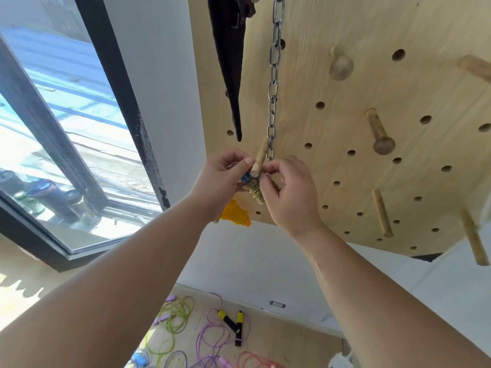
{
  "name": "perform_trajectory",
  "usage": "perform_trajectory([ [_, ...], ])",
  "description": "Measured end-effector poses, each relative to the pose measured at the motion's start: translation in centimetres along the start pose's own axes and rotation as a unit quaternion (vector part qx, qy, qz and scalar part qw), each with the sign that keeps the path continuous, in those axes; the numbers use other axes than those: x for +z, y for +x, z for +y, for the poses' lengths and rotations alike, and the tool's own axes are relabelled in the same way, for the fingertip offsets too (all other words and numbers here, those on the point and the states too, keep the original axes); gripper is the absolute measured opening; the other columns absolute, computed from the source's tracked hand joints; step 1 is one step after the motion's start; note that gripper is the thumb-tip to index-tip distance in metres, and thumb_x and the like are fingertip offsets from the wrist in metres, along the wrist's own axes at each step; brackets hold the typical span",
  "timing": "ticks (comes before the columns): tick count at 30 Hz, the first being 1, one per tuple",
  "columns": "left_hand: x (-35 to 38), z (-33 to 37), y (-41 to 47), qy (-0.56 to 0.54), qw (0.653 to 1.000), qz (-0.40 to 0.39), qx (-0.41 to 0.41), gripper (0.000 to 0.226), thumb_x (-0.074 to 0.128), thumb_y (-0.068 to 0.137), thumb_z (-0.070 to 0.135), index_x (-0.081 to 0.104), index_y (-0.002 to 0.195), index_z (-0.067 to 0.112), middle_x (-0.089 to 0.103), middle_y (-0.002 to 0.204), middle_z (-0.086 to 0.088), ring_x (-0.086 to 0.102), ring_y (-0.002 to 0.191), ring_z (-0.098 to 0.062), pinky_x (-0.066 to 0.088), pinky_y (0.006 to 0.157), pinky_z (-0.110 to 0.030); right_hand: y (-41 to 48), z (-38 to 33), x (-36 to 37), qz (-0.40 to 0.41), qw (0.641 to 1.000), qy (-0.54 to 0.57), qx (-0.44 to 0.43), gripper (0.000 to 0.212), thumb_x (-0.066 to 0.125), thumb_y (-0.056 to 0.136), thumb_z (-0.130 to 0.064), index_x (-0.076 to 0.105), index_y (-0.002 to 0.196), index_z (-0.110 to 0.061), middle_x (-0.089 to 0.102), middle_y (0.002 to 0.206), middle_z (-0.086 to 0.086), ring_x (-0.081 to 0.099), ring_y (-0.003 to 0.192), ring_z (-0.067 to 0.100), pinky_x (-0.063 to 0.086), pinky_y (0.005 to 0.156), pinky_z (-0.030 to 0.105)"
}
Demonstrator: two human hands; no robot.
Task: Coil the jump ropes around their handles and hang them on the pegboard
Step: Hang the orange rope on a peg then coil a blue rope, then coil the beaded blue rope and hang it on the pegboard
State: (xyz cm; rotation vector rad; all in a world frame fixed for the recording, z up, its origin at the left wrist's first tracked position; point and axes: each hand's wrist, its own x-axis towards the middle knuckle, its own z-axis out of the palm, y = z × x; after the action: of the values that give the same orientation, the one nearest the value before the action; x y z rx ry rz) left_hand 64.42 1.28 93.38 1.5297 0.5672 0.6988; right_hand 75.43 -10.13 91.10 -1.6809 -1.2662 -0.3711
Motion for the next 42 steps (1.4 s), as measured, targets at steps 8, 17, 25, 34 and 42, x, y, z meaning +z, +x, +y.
perform_trajectory([
  [8, -0.5, -0.3, -0.6, 0.220, 0.970, 0.022, 0.097, 0.018, 0.063, 0.098, 0.017, 0.069, 0.092, 0.032, 0.073, 0.097, 0.005, 0.072, 0.087, -0.012, 0.064, 0.074, -0.040, 1.4, -0.2, -0.2, -0.028, 0.997, 0.026, 0.072, 0.010, 0.062, 0.096, -0.018, 0.062, 0.087, -0.014, 0.054, 0.089, -0.007, 0.056, 0.079, 0.012, 0.049, 0.067, 0.023],
  [17, 0.9, 1.5, 3.4, 0.311, 0.943, 0.048, 0.103, 0.012, 0.060, 0.101, 0.026, 0.064, 0.093, 0.034, 0.065, 0.091, 0.012, 0.068, 0.088, -0.015, 0.059, 0.085, -0.040, 4.6, 1.8, 0.1, -0.042, 0.991, -0.091, 0.089, 0.014, 0.059, 0.099, -0.024, 0.065, 0.093, -0.013, 0.058, 0.094, -0.003, 0.056, 0.077, 0.014, 0.048, 0.066, 0.029],
  [25, 1.0, 1.1, 4.0, 0.305, 0.937, 0.128, 0.114, 0.015, 0.074, 0.090, 0.034, 0.064, 0.099, 0.028, 0.062, 0.095, 0.017, 0.063, 0.094, -0.009, 0.057, 0.085, -0.033, 4.5, 1.5, 0.0, 0.001, 0.981, -0.080, 0.179, 0.015, 0.064, 0.094, -0.033, 0.068, 0.090, -0.019, 0.065, 0.078, -0.012, 0.062, 0.079, 0.017, 0.052, 0.071, 0.038],
  [34, -7.5, -6.4, -7.9, 0.257, 0.938, 0.223, -0.067, 0.009, 0.072, 0.091, 0.031, 0.066, 0.092, 0.025, 0.071, 0.093, 0.010, 0.074, 0.068, -0.017, 0.062, 0.068, -0.048, -8.6, -1.6, 1.9, 0.043, 0.998, 0.035, -0.007, 0.007, 0.065, 0.091, -0.008, 0.066, 0.087, -0.003, 0.059, 0.089, 0.008, 0.054, 0.086, 0.027, 0.046, 0.079, 0.037],
  [42, -18.0, -12.8, -22.7, 0.269, 0.884, 0.306, -0.231, 0.007, 0.072, 0.090, 0.027, 0.066, 0.092, 0.029, 0.072, 0.099, 0.011, 0.074, 0.068, -0.016, 0.061, 0.076, -0.049, -15.3, -6.2, 9.0, -0.114, 0.983, 0.110, -0.086, 0.009, 0.064, 0.089, -0.010, 0.066, 0.088, -0.001, 0.060, 0.086, 0.012, 0.054, 0.082, 0.029, 0.043, 0.077, 0.035],
])
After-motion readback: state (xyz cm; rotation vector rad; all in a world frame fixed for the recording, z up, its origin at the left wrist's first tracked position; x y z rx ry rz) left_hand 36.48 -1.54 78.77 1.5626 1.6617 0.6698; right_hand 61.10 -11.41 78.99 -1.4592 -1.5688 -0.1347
